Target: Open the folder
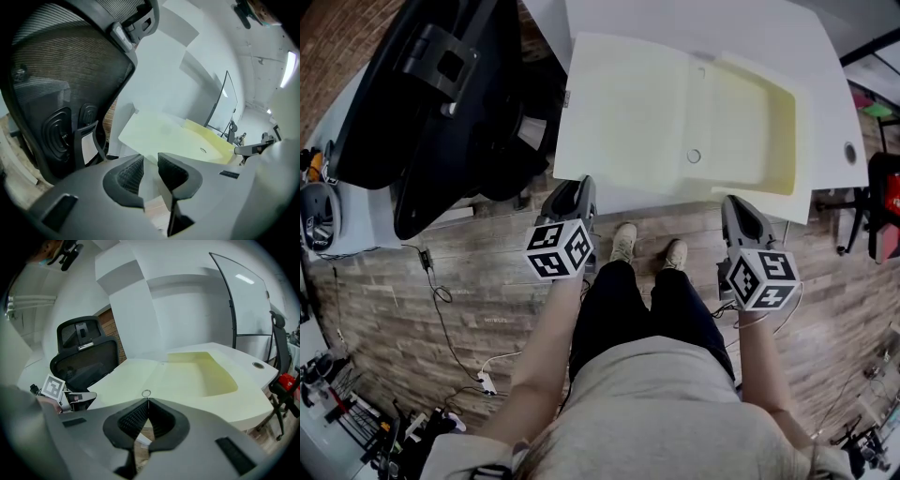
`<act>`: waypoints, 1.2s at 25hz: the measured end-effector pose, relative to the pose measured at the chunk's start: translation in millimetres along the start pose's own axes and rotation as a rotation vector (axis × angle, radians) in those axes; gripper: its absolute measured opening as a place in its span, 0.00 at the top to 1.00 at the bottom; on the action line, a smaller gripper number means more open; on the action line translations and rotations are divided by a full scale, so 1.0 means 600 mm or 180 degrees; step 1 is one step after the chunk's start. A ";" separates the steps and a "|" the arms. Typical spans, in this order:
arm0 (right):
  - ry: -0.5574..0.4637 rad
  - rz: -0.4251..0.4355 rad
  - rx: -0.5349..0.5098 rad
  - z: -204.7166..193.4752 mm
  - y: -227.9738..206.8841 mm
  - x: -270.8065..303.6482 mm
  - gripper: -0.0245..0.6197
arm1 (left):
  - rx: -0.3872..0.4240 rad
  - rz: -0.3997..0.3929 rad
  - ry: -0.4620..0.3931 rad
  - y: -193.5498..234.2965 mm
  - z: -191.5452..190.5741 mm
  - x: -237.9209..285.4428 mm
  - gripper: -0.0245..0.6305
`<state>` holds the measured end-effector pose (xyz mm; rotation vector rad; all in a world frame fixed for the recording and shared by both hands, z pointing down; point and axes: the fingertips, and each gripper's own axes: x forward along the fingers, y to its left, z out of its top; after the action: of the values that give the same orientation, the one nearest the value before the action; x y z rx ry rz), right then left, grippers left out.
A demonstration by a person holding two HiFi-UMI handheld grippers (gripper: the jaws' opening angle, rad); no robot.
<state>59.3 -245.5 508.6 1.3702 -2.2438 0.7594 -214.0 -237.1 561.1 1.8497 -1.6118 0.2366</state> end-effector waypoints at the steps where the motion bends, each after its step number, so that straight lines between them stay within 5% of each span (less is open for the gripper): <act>1: 0.0007 0.0009 -0.0002 -0.001 0.000 0.000 0.93 | 0.0008 0.0016 0.0012 0.000 0.000 0.000 0.82; 30: -0.0114 0.0136 0.0054 0.011 -0.009 -0.026 0.93 | -0.0155 0.0406 -0.0577 -0.040 0.072 -0.061 0.67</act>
<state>70.5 -241.3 495.5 1.3579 -2.3062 0.7758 -212.0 -232.0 499.9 1.7761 -1.8454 0.0857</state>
